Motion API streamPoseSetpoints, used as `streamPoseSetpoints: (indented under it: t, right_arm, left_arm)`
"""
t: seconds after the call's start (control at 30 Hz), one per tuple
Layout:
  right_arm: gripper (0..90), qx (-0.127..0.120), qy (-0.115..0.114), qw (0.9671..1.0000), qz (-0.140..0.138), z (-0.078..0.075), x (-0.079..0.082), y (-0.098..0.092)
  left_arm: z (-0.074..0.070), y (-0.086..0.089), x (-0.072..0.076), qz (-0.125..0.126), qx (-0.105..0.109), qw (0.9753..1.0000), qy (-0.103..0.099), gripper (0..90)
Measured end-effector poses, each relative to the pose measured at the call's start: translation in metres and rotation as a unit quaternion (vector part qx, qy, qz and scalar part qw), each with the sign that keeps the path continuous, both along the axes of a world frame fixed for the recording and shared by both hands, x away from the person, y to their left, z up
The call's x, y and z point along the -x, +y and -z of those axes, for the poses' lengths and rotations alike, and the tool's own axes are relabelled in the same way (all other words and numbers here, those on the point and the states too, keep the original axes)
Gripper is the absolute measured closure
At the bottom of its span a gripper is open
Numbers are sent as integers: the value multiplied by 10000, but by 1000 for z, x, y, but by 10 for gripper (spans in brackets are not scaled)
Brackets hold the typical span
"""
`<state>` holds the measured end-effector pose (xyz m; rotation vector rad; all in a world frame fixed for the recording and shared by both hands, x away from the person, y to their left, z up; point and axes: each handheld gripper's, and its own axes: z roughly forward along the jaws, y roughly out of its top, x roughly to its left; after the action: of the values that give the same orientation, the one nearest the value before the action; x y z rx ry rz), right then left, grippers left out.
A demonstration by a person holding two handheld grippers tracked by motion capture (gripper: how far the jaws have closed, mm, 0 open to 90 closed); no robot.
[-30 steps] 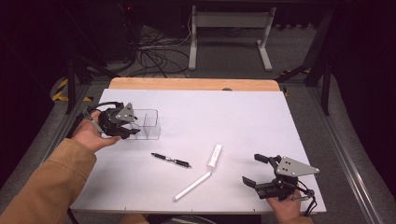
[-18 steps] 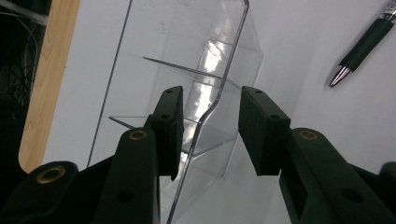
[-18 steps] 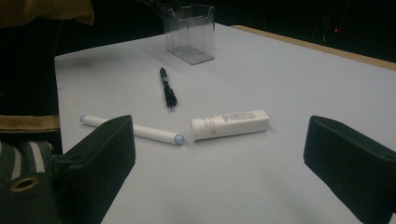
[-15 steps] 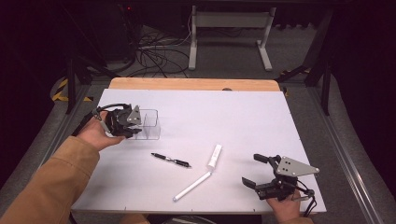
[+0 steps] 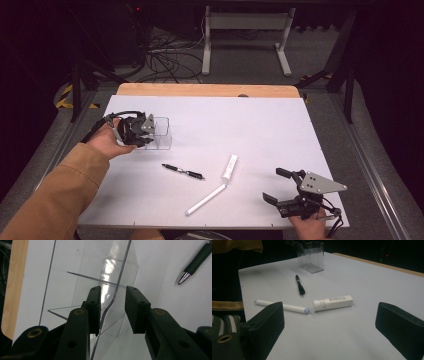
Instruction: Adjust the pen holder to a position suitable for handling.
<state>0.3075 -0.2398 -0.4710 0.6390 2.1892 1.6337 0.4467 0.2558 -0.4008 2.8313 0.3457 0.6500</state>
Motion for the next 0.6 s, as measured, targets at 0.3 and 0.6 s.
streamPoseSetpoints:
  t: [0.3, 0.6]
  right_arm:
    - [93, -16, 36, 10000, 15, 1, 1, -1]
    - [93, -29, 50, 10000, -39, 2, -1, 1]
  left_arm:
    - [0, -3, -2, 11, -99, 9999, 34, 705]
    - [-2, -3, 5, 194, -192, 9993, 259, 778]
